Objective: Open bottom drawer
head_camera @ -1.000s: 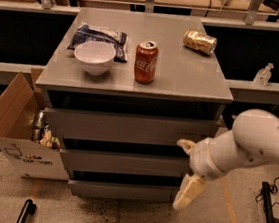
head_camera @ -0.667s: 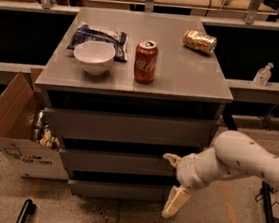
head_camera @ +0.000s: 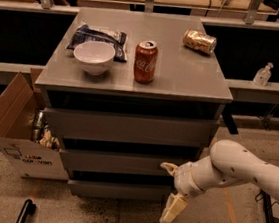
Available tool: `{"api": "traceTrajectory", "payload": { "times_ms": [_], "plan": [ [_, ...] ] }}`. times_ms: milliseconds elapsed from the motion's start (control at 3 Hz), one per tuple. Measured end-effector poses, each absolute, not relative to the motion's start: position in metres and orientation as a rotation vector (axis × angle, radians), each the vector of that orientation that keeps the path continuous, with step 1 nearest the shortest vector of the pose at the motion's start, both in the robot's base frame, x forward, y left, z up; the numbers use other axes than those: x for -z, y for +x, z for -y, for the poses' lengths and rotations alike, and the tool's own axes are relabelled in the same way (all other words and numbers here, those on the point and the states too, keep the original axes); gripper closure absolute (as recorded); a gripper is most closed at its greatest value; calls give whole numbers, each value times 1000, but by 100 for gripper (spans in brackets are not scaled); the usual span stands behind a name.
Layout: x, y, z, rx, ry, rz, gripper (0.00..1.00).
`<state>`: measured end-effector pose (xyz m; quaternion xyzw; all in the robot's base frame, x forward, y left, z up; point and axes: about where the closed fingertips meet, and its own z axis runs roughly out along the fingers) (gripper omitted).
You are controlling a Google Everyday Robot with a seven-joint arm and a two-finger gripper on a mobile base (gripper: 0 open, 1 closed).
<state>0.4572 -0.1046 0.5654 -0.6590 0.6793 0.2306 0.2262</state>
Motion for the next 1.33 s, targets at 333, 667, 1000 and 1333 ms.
{"api": "traceTrajectory", "payload": {
  "times_ms": [333,667,1000,1333],
  "plan": [
    [-518,478,97,-521,-1814,-1799,0],
    [-480,488,89,-432,-1847,-1663,0],
    [-474,489,86,-423,-1856,-1642,0],
    [-443,491,88,-443,-1894,-1687,0]
  ]
}}
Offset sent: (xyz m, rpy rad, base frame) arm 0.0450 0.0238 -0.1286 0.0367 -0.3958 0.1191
